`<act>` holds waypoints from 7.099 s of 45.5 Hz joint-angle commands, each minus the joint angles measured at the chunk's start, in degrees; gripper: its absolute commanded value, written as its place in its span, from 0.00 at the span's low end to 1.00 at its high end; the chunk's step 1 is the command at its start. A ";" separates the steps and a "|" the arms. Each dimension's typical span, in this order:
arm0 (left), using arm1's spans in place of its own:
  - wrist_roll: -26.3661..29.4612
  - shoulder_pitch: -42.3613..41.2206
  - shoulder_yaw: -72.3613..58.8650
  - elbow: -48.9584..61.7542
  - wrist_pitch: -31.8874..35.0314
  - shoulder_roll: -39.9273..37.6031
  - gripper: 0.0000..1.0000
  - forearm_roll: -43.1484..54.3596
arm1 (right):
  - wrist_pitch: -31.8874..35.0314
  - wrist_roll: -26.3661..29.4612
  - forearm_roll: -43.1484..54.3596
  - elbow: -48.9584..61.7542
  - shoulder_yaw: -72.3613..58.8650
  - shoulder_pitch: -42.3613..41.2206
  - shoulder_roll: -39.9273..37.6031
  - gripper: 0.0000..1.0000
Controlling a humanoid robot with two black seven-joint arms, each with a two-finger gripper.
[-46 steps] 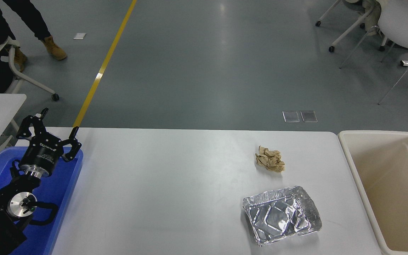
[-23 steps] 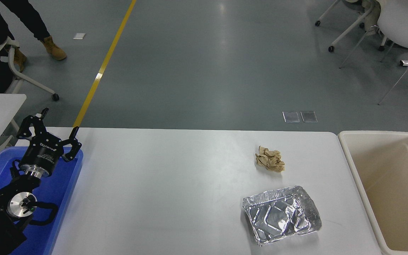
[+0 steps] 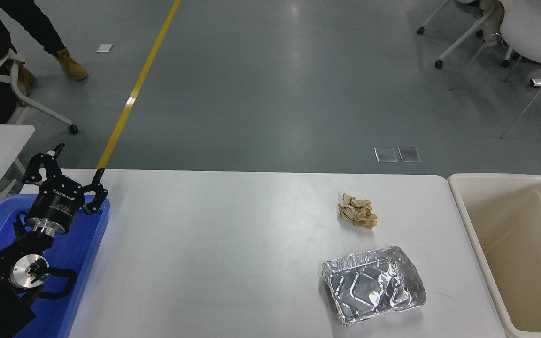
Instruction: Clean the table surface
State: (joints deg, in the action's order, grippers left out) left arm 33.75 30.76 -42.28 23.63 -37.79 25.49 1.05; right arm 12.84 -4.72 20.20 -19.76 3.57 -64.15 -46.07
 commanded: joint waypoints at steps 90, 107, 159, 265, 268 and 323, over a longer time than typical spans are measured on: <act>0.00 0.00 0.00 0.01 0.00 0.00 1.00 0.00 | -0.52 -2.84 31.66 -28.58 -0.33 -11.54 15.92 0.96; 0.00 0.00 0.00 0.01 0.00 0.00 1.00 0.00 | -16.01 -2.93 14.72 -19.09 13.30 2.00 21.63 0.96; 0.00 0.00 0.00 0.01 0.00 0.00 1.00 0.00 | -15.31 -13.04 -3.15 -12.76 48.81 26.26 30.34 0.96; 0.00 0.00 0.00 0.01 0.00 0.00 1.00 0.00 | 3.33 -16.73 30.41 -17.85 -15.96 -11.35 8.18 0.96; 0.00 0.00 0.00 0.01 0.00 0.00 1.00 0.00 | 3.50 -17.43 34.28 -19.08 -15.88 -11.35 9.59 0.96; 0.00 0.00 0.00 0.01 0.00 0.00 1.00 0.00 | 2.89 -17.96 55.47 -30.60 -38.90 -5.55 18.65 0.92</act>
State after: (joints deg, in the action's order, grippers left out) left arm 33.75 30.76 -42.28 23.63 -37.79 25.49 1.06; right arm 15.97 -22.65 74.17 -50.29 -33.65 -72.81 -27.98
